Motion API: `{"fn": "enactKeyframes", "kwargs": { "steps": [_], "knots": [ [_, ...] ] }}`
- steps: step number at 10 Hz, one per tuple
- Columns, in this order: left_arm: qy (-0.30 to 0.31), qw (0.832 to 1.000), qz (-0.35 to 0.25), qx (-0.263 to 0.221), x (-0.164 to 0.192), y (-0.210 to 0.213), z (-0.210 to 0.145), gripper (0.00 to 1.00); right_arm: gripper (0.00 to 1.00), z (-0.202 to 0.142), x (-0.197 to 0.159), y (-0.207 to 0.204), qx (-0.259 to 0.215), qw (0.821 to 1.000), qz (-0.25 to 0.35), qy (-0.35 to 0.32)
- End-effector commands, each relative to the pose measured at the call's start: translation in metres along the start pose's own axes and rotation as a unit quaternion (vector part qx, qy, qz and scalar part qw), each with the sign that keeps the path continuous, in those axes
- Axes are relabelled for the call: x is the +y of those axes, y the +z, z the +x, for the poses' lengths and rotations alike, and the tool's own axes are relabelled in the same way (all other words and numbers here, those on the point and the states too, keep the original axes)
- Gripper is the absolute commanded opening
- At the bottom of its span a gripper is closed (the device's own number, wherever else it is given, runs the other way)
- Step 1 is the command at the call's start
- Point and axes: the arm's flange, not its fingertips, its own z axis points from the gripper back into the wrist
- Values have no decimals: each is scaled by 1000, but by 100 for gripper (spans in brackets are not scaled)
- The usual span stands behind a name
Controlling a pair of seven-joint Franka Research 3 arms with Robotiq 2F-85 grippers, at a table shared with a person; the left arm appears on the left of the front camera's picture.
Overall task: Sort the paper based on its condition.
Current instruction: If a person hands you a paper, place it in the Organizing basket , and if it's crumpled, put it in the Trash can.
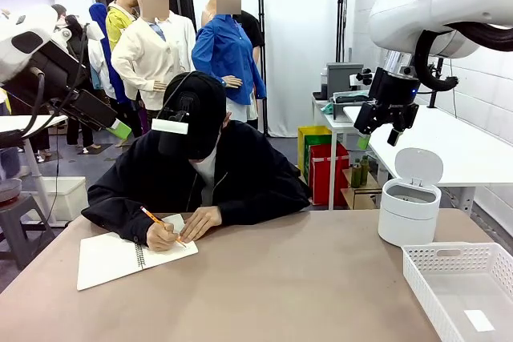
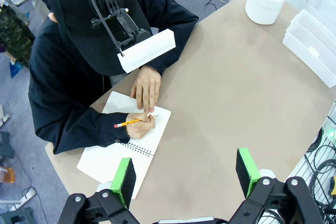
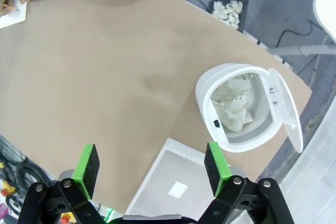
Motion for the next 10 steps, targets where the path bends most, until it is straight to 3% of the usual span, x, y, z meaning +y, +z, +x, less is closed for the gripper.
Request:
{"fn": "enactKeyframes", "kwargs": {
  "steps": [1, 3, 4, 7, 10],
  "knots": [
    [1, 1000, 0, -1, 1, 1, 0, 100, 100, 1, 1, -2, 1, 1000, -6, -7],
    [1, 1000, 0, -1, 1, 1, 0, 100, 100, 0, 0, 0, 0, 1000, 0, 0],
    [1, 1000, 0, -1, 1, 1, 0, 100, 100, -18, 27, 30, -53, 997, 54, 18],
    [1, 1000, 0, -1, 1, 1, 0, 100, 100, -43, 76, 85, -150, 976, 144, 72],
    [1, 1000, 0, -1, 1, 1, 0, 100, 100, -56, 115, 101, -174, 957, 174, 155]
  ]
}}
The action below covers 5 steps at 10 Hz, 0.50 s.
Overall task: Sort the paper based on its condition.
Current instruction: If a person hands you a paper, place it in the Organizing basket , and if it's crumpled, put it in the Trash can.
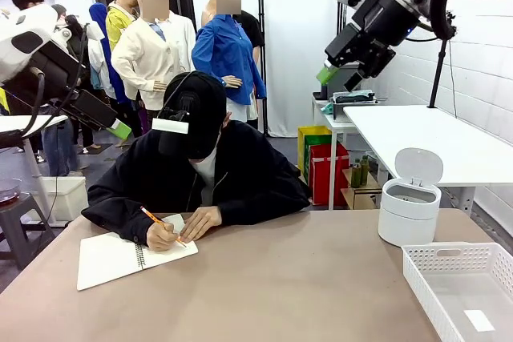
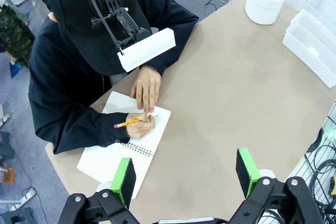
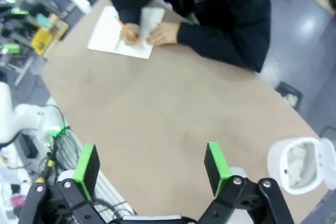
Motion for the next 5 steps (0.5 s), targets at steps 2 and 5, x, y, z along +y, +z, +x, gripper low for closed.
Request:
{"fn": "enactKeyframes", "kwargs": {
  "steps": [2, 5],
  "knots": [
    [1, 1000, 0, -1, 1, 1, 0, 100, 100, -22, 13, -30, -3, 993, 35, 109],
    [1, 1000, 0, -1, 1, 1, 0, 100, 100, -28, 27, -48, -3, 988, 2, 155]
  ]
}}
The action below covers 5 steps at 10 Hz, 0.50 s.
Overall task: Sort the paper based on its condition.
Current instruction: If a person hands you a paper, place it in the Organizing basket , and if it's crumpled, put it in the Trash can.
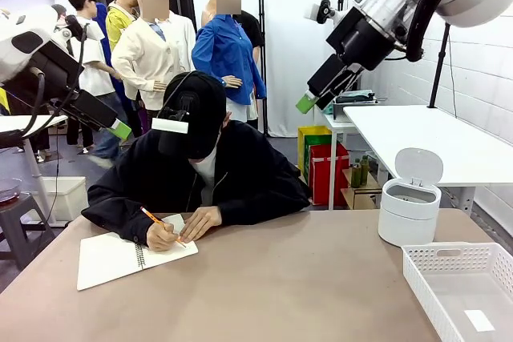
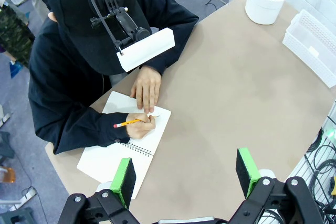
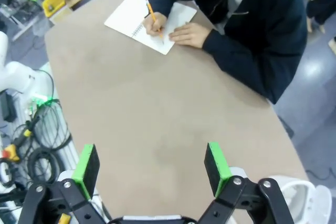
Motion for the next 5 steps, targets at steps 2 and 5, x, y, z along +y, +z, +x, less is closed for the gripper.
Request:
{"fn": "enactKeyframes", "kwargs": {
  "steps": [2, 5],
  "knots": [
    [1, 1000, 0, -1, 1, 1, 0, 100, 100, -9, 1, -6, -22, 999, -45, 16],
    [1, 1000, 0, -1, 1, 1, 0, 100, 100, -8, -4, -12, -14, 997, -73, 25]
  ]
}}
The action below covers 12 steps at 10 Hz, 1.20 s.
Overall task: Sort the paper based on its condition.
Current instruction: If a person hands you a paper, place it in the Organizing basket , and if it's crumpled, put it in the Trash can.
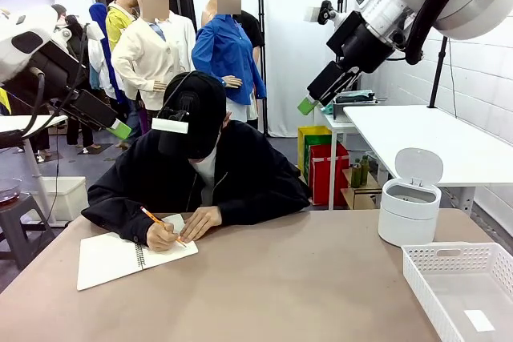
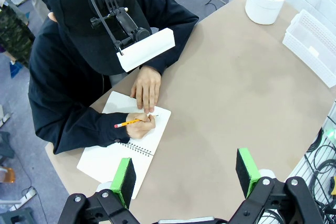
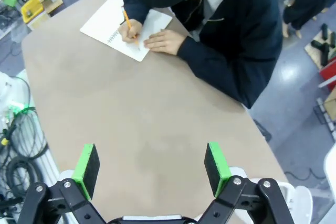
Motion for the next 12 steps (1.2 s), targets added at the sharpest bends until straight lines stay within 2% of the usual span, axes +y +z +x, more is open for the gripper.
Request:
{"fn": "enactKeyframes", "kwargs": {
  "steps": [1, 5, 12],
  "knots": [
    [1, 1000, 0, -1, 1, 1, 0, 100, 100, -6, 3, -10, 4, 1000, -21, 11],
    [1, 1000, 0, -1, 1, 1, 0, 100, 100, -5, -2, -13, 8, 999, -45, 11],
    [1, 1000, 0, -1, 1, 1, 0, 100, 100, -3, -4, -7, 9, 999, -32, 15]
  ]
}}
